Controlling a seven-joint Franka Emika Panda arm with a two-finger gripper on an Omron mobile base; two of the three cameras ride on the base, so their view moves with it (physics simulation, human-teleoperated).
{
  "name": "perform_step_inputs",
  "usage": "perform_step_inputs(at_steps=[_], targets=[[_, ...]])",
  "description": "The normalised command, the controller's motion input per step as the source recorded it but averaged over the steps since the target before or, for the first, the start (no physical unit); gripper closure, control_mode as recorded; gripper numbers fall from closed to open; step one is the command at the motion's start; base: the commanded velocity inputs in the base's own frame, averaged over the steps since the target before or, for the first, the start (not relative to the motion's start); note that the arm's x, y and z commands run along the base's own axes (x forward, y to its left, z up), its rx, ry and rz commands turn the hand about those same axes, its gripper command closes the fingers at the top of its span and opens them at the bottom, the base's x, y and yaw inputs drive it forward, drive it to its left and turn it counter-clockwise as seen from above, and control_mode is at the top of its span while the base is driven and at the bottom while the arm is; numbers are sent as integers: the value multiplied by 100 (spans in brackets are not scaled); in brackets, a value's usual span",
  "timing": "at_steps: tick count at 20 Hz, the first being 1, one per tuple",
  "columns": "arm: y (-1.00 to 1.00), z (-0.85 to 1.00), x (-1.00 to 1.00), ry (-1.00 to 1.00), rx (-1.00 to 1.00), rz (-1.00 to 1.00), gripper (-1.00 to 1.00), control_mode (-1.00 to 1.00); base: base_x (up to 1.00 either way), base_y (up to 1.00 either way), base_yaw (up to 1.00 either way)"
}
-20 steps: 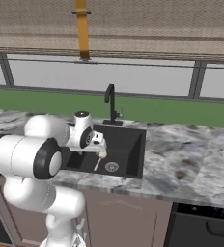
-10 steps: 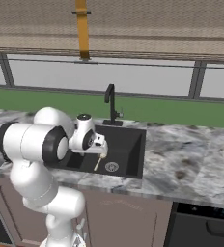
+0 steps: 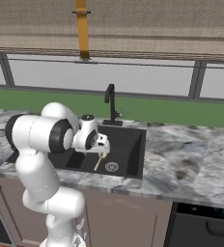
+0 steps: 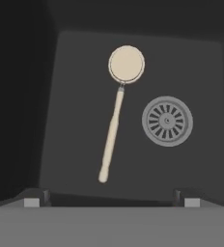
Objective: Pick up the bar soap and dish brush from the sink, and place them back in the cabinet, and close the cabinet doors.
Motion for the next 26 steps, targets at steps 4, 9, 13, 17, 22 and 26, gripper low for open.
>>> perform_step_inputs(at_steps=[4,9,13,17,22,26], targets=[[-3,-16,22,0,0,0,-100,-100,0,0,0],[0,-22,20,0,0,0,-100,-100,0,0,0],[0,-24,19,0,0,0,-100,-100,0,0,0],[0,-20,23,0,0,0,-100,-100,0,0,0],[0,-16,24,0,0,0,-100,-100,0,0,0],[0,-14,23,0,0,0,-100,-100,0,0,0]])
